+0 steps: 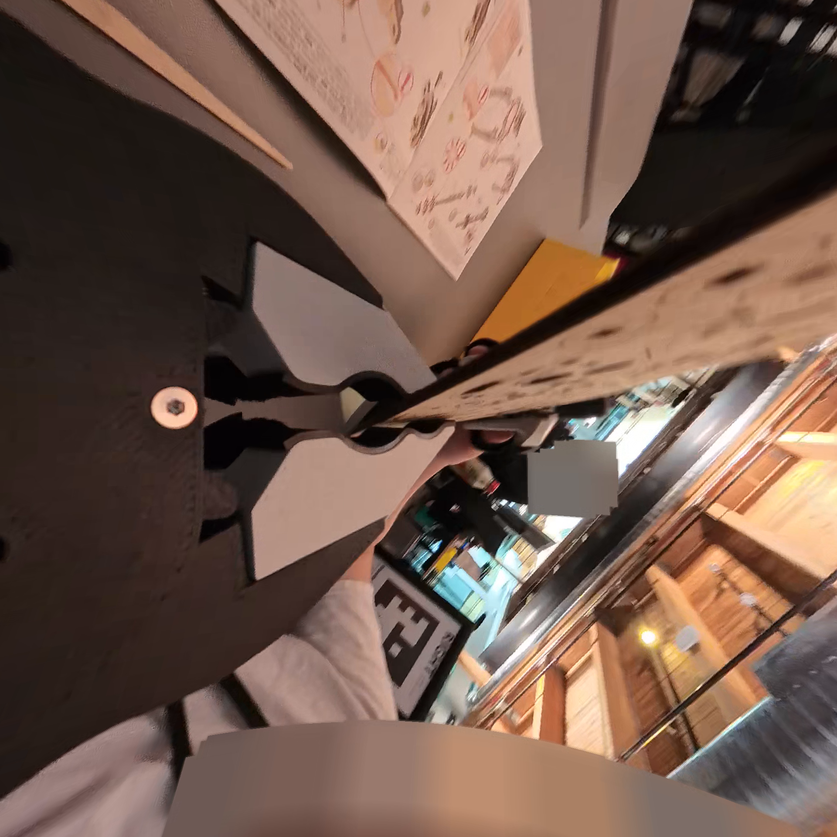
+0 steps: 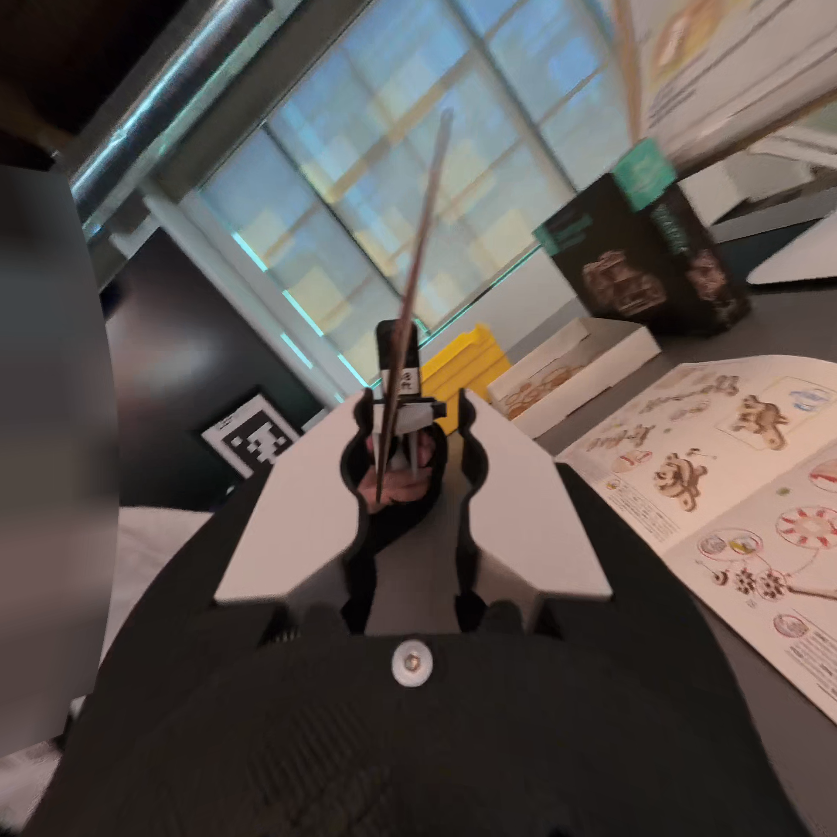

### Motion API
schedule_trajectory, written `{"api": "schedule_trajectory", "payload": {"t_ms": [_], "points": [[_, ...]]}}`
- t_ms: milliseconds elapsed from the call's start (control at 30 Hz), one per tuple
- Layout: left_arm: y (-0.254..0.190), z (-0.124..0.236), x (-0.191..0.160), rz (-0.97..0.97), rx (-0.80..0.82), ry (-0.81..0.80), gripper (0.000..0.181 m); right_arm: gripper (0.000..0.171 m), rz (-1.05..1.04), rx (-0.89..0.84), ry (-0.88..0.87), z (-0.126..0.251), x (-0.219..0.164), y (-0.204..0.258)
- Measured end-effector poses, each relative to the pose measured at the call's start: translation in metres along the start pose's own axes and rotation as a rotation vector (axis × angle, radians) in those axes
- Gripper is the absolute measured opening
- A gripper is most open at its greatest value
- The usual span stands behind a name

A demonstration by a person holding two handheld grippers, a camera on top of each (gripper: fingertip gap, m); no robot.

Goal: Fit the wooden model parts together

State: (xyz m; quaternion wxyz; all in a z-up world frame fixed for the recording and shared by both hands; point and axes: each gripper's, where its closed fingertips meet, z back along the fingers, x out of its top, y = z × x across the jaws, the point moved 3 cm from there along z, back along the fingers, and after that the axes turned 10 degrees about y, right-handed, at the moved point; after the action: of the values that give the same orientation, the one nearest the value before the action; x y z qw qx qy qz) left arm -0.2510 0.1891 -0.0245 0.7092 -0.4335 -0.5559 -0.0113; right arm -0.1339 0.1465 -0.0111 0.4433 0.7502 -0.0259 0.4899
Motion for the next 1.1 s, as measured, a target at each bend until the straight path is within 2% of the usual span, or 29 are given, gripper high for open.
{"api": "schedule_trajectory", "payload": {"t_ms": [67, 167, 333, 367, 433, 467, 600, 900, 1100], "points": [[0.003, 0.006, 0.007, -0.021, 0.051, -0.062, 0.000, 0.041, -0.019, -0.034, 0.007, -0.008, -0.007, -0.005], [0.003, 0.012, 0.014, -0.067, 0.134, -0.107, 0.000, 0.042, -0.032, 0.019, 0.105, -0.035, -0.030, 0.007], [0.001, 0.008, 0.014, -0.064, 0.185, -0.157, 0.000, 0.033, -0.094, 0.059, 0.129, -0.064, -0.055, 0.018], [0.001, 0.005, 0.013, -0.069, 0.198, -0.155, 0.000, 0.026, -0.101, 0.065, 0.125, -0.066, -0.057, 0.019], [0.000, 0.001, 0.011, -0.087, 0.215, -0.150, 0.000, 0.015, -0.097, 0.051, 0.152, -0.068, -0.062, 0.019], [-0.002, -0.001, 0.011, -0.093, 0.209, -0.151, 0.001, 0.003, -0.082, 0.038, 0.164, -0.068, -0.063, 0.019], [-0.006, -0.004, 0.011, -0.090, 0.182, -0.167, 0.001, 0.001, -0.067, 0.069, 0.173, -0.065, -0.061, 0.025], [-0.008, -0.005, 0.011, -0.172, 0.262, -0.154, 0.002, 0.002, -0.164, 0.120, 0.131, -0.064, -0.061, 0.023], [-0.010, -0.005, 0.010, -0.207, 0.259, -0.128, 0.006, 0.001, -0.129, 0.130, 0.145, -0.062, -0.058, 0.028]]}}
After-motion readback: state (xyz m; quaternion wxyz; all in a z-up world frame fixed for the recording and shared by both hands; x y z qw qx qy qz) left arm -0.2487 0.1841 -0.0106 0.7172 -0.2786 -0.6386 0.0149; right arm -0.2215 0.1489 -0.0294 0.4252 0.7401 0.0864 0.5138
